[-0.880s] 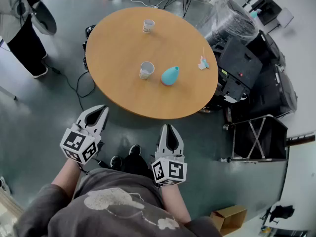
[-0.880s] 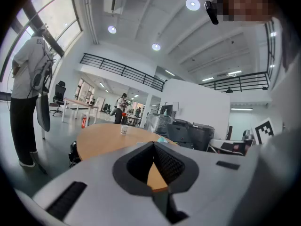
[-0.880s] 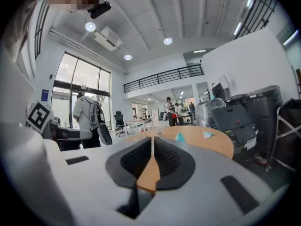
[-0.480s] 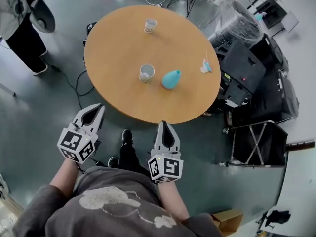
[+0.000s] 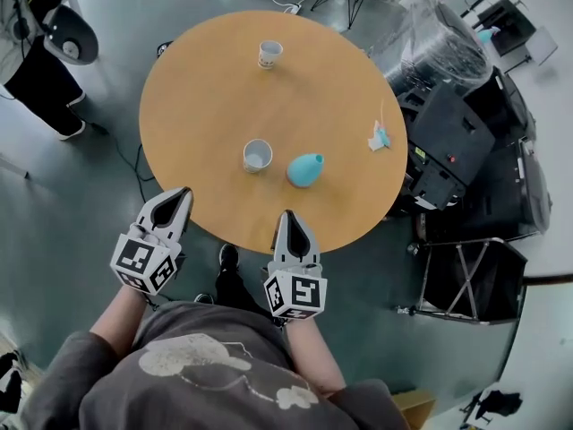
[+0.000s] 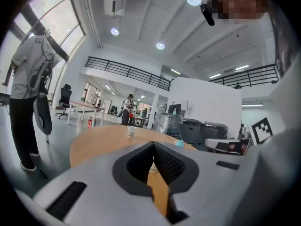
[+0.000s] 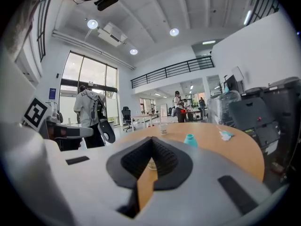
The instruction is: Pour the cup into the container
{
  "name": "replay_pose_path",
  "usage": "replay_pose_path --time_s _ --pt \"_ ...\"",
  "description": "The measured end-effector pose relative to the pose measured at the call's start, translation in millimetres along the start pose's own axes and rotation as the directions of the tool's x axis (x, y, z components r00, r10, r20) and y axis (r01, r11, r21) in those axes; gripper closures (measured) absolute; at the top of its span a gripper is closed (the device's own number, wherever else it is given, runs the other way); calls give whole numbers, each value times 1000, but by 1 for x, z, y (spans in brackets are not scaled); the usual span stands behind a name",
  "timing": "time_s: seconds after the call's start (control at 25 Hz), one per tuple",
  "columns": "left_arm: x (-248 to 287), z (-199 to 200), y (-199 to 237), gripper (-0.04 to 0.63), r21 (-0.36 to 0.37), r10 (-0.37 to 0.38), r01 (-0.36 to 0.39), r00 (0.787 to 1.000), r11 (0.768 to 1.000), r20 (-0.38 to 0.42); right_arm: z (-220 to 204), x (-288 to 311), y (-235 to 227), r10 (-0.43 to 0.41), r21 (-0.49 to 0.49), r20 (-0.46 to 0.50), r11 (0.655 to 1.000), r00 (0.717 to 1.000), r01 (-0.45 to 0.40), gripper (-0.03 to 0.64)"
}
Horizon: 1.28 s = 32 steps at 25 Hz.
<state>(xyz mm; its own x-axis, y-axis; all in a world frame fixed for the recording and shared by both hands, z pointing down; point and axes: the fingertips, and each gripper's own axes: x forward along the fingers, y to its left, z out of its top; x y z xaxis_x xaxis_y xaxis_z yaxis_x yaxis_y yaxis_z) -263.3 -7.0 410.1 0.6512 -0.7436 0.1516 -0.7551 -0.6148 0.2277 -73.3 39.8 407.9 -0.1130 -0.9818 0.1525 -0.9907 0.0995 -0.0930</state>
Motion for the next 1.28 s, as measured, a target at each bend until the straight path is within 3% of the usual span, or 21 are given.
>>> replay_pose_path --time_s 0.32,0.48,0.68,0.92,1.04,1.28 --pt "52 5 11 588 23 10 -11 1000 1000 7 -4 55 -12 66 -11 -25 998 998 -66 627" --pt "71 -14 24 588 29 65 -65 998 997 -8 -23 71 -16 92 -28 -74 995 993 -94 627" --pt "91 -30 21 588 39 44 -43 998 998 -40 -50 93 -18 159 -64 -145 983 976 -170 627" --pt "117 -38 32 588 31 80 -78 995 996 -63 -77 118 -16 235 -80 -211 963 949 -257 512" --pt "128 -36 35 588 39 79 -77 995 996 -67 -84 130 -15 253 -91 -222 956 942 -278 405" --pt "142 -39 41 588 71 61 -54 993 996 -101 -95 146 -2 283 -84 -252 946 925 -312 313"
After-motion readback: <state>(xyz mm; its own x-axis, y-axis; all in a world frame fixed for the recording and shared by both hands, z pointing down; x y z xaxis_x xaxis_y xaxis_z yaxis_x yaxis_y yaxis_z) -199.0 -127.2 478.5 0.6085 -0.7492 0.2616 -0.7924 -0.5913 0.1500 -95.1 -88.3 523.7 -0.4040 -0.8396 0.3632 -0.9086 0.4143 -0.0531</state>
